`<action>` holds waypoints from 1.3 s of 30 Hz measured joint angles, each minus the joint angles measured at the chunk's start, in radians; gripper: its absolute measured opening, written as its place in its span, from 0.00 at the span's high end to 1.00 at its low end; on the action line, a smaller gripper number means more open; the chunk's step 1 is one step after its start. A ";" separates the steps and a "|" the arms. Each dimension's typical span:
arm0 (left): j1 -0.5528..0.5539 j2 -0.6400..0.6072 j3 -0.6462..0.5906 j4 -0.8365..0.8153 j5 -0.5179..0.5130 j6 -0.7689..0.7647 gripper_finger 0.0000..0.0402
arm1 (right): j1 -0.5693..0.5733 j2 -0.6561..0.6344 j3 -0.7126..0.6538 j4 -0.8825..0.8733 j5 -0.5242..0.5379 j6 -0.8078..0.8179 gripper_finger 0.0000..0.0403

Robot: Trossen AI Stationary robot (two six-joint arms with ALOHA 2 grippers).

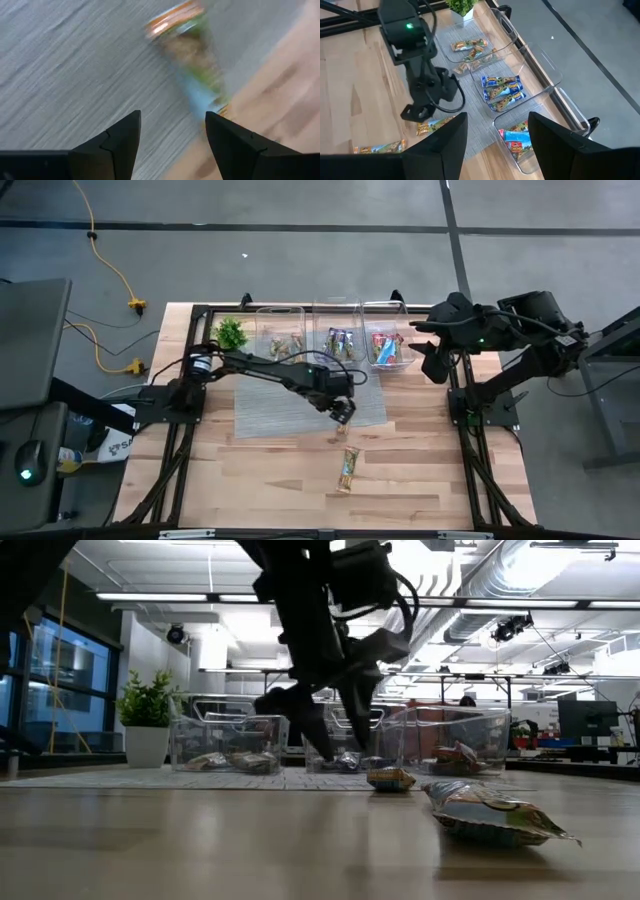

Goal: Pick and place Granola Bars by type
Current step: Put the yellow granola bar into the left transparent bin

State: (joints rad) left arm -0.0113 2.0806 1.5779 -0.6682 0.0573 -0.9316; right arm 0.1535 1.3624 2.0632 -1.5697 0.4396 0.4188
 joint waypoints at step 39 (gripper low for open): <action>-0.171 -1.002 -0.737 0.244 -0.143 -0.046 0.46 | -0.005 -0.016 0.000 -0.001 0.073 0.066 0.52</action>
State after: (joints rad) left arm -0.1822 1.0788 0.8412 -0.4237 -0.0858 -0.9771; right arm 0.1490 1.3468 2.0628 -1.5711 0.5130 0.4850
